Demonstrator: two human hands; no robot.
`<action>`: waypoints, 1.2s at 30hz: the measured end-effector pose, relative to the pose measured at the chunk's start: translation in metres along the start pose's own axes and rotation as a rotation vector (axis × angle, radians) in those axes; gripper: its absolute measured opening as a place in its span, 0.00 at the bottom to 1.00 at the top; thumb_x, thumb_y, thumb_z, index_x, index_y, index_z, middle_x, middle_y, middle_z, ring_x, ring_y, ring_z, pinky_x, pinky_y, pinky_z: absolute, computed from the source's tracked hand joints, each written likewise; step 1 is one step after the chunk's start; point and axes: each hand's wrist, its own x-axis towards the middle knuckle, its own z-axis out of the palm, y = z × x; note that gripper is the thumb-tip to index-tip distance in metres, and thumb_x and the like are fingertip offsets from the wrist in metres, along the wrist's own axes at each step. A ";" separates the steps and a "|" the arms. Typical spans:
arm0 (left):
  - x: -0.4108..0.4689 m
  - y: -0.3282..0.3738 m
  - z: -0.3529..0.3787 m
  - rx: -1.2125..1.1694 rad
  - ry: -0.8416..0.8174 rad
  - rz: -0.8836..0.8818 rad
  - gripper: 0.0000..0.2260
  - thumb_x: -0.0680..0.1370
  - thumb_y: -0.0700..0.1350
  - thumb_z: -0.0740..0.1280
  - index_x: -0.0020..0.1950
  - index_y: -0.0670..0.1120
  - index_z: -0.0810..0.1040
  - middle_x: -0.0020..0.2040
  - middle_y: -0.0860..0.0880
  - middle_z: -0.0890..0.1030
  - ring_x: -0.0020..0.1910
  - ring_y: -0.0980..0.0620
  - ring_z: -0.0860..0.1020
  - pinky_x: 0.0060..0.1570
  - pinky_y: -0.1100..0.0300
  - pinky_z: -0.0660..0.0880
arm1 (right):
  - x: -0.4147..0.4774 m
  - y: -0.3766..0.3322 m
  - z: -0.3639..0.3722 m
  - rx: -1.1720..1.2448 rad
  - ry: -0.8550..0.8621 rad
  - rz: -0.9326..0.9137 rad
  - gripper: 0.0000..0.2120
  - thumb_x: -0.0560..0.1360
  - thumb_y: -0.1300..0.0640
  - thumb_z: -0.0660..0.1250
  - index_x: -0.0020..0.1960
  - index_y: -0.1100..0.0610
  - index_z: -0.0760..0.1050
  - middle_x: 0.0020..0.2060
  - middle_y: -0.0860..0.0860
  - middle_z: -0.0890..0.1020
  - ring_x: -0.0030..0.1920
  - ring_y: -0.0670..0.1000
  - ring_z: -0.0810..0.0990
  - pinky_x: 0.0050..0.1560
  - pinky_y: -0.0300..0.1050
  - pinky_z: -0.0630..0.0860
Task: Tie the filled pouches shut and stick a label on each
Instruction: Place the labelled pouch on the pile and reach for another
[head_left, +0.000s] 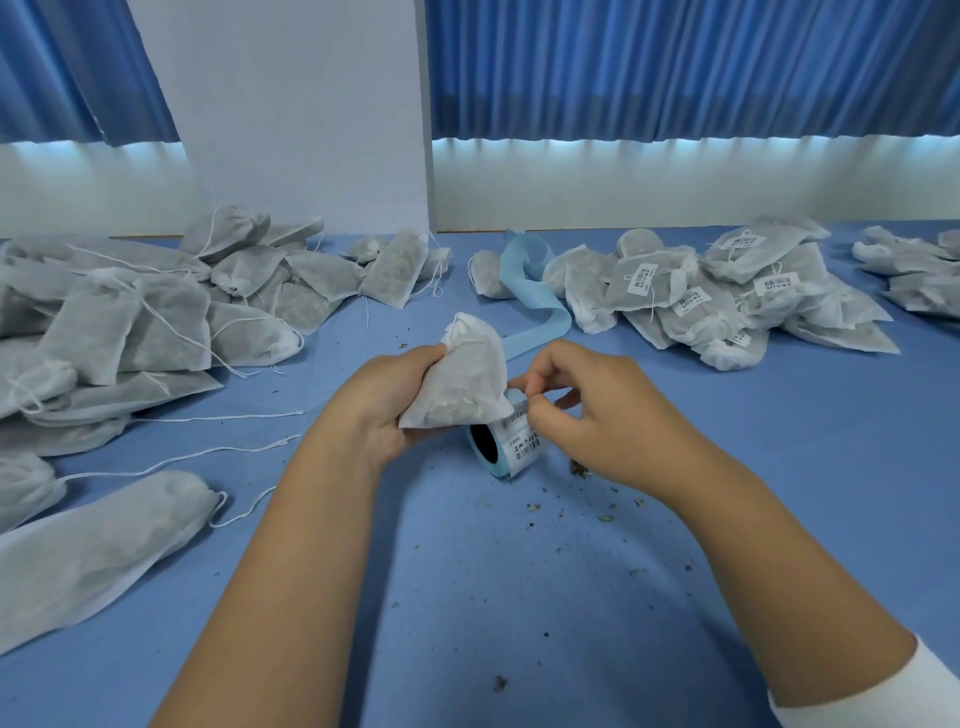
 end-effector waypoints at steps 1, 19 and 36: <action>0.000 0.000 -0.001 0.004 0.001 -0.001 0.11 0.82 0.40 0.64 0.60 0.34 0.78 0.58 0.35 0.82 0.58 0.39 0.81 0.63 0.39 0.75 | -0.001 -0.001 -0.001 0.055 -0.012 0.017 0.02 0.73 0.53 0.63 0.42 0.49 0.71 0.49 0.41 0.83 0.50 0.51 0.83 0.48 0.51 0.78; -0.022 0.003 0.019 0.479 0.017 0.490 0.04 0.80 0.53 0.66 0.50 0.54 0.78 0.43 0.56 0.83 0.40 0.59 0.80 0.40 0.63 0.74 | 0.008 0.005 0.001 0.734 0.174 0.239 0.25 0.74 0.60 0.72 0.66 0.42 0.70 0.44 0.48 0.86 0.48 0.47 0.84 0.46 0.42 0.82; -0.034 0.003 0.021 0.486 -0.206 0.432 0.25 0.66 0.50 0.74 0.62 0.51 0.77 0.55 0.48 0.84 0.55 0.49 0.83 0.59 0.45 0.78 | 0.011 0.006 0.004 0.881 0.316 0.237 0.23 0.73 0.66 0.72 0.65 0.52 0.72 0.40 0.54 0.86 0.39 0.47 0.84 0.42 0.37 0.80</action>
